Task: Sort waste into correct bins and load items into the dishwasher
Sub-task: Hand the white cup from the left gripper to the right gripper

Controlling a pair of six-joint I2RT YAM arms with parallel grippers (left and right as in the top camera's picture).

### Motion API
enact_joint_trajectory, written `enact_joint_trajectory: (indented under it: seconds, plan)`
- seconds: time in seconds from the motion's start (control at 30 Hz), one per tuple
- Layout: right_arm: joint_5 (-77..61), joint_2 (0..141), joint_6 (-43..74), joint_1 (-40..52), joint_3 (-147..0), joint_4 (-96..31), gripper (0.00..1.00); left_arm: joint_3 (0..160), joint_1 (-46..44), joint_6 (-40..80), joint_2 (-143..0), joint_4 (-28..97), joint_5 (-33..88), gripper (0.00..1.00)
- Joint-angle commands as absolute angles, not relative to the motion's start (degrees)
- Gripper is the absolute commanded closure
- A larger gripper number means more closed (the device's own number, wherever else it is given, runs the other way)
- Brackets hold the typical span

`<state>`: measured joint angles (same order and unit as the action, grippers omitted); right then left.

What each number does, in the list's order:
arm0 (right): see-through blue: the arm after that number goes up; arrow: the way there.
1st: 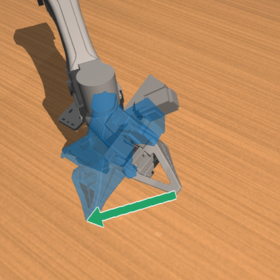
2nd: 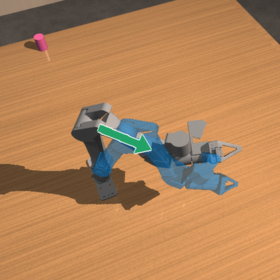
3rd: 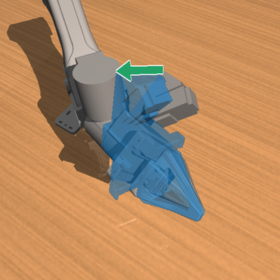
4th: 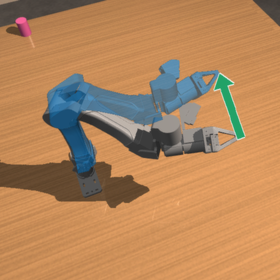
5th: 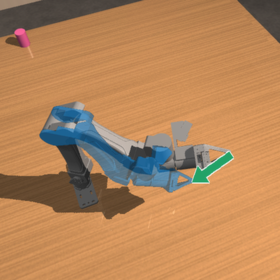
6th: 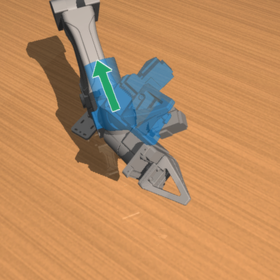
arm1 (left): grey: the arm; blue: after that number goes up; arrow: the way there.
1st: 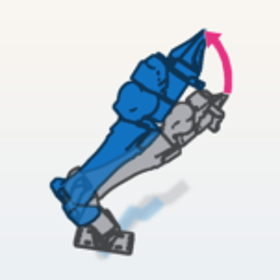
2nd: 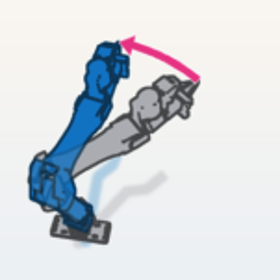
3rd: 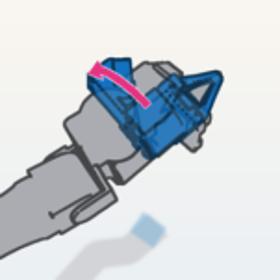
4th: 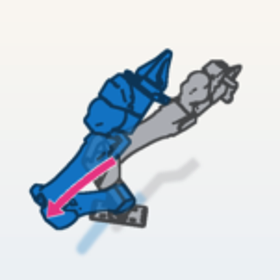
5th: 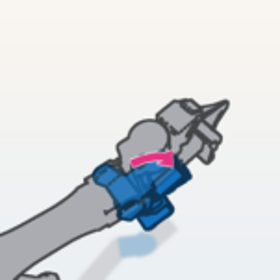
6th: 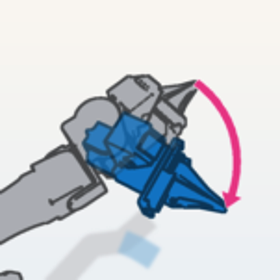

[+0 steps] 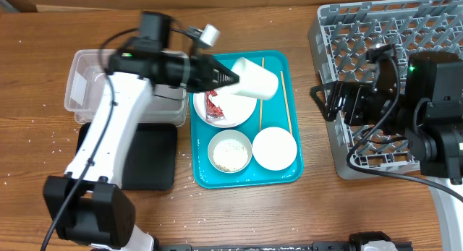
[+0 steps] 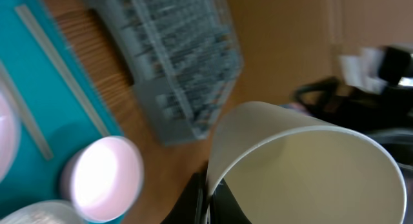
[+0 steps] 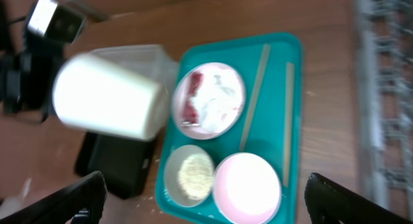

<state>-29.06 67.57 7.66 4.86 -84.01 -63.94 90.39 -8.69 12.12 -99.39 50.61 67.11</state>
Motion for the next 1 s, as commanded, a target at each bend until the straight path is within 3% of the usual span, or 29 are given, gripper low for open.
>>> enact_joint_trajectory:
  seconds: [0.0,0.13,0.5,0.57,0.67,0.87,0.9,0.97]
  plan:
    - [-46.4,68.6,1.2,5.0,-85.2,-61.1,0.0,91.1,-6.1,8.2,-98.7,51.3,90.6,0.96]
    - [-55.0,71.0,1.3,7.2,-85.2,-56.1,0.0,91.1,-6.5,8.2,-98.7,51.4,90.6,0.96]
    - [-60.3,77.7,3.4,14.3,-85.2,-45.5,0.0,91.1,-8.9,8.1,-98.7,51.4,90.6,0.96]
    - [-60.2,78.0,3.4,16.0,-85.2,-44.6,0.06,91.1,-9.1,8.1,-98.7,51.4,90.6,0.96]
    - [-59.0,78.3,3.4,17.4,-85.2,-44.1,0.27,91.1,-9.1,8.1,-98.7,51.4,90.6,0.96]
    - [-57.1,78.1,4.7,15.0,-85.3,-44.5,0.42,91.1,-9.1,8.1,-98.7,51.4,90.6,0.95]
    - [-57.1,78.0,4.8,14.0,-85.3,-44.7,0.44,91.1,-9.1,8.1,-98.7,51.4,90.6,0.89]
    - [-57.1,77.4,4.8,10.9,-85.3,-46.0,0.44,91.1,-9.0,8.2,-98.7,51.4,90.6,0.62]
